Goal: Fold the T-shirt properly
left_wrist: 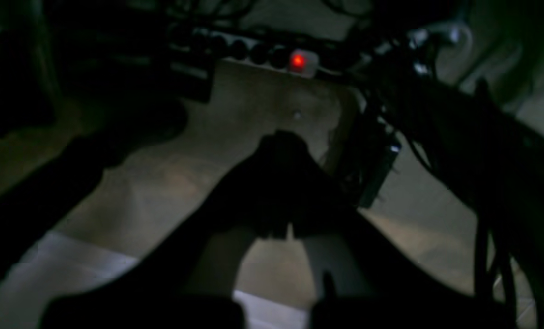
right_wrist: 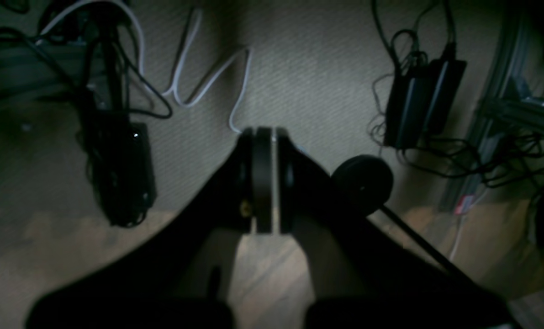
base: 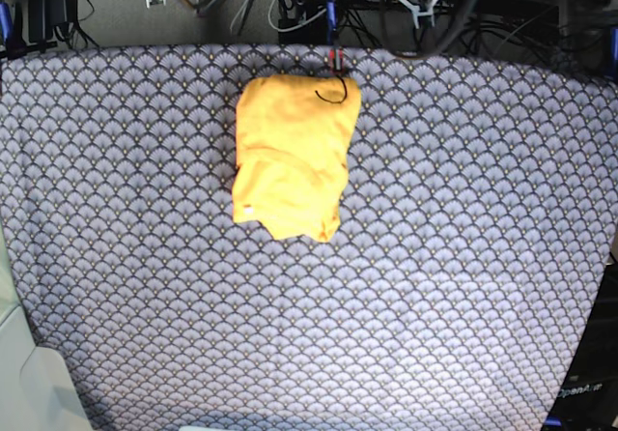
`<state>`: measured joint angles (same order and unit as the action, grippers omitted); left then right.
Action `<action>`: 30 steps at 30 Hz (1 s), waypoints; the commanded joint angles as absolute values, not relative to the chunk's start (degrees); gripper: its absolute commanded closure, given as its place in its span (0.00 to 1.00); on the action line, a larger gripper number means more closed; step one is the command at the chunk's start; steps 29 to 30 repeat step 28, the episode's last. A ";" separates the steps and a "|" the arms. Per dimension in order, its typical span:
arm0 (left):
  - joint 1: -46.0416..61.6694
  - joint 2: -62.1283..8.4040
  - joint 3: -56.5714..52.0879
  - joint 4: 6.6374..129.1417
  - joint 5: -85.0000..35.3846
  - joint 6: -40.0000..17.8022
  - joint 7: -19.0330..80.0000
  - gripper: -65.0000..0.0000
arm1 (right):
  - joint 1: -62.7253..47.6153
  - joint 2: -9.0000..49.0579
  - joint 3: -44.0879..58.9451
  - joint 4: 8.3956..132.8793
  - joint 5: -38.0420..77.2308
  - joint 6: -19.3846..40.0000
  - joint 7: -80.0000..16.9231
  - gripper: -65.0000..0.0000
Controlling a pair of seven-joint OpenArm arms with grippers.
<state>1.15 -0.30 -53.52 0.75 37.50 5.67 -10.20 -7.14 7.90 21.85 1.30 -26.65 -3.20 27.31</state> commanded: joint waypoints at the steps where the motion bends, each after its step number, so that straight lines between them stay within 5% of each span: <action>1: 1.27 -0.48 -53.76 0.84 36.70 5.85 -10.59 1.00 | -7.25 7.60 21.93 1.36 -26.59 -4.97 28.00 1.00; 17: -0.75 -0.48 -53.58 1.27 35.91 0.22 -10.95 1.00 | -6.37 6.90 21.76 1.36 -26.68 -20.70 27.74 1.00; 22: -0.48 -1.01 -53.58 0.84 35.74 -7.34 -13.85 1.00 | -6.46 5.32 22.02 1.10 -26.59 -21.49 27.56 1.00; 30: -0.31 -0.92 -52.09 0.84 36.62 -8.04 -14.11 1.00 | -7.34 4.26 22.02 1.01 -26.59 -21.32 27.47 1.00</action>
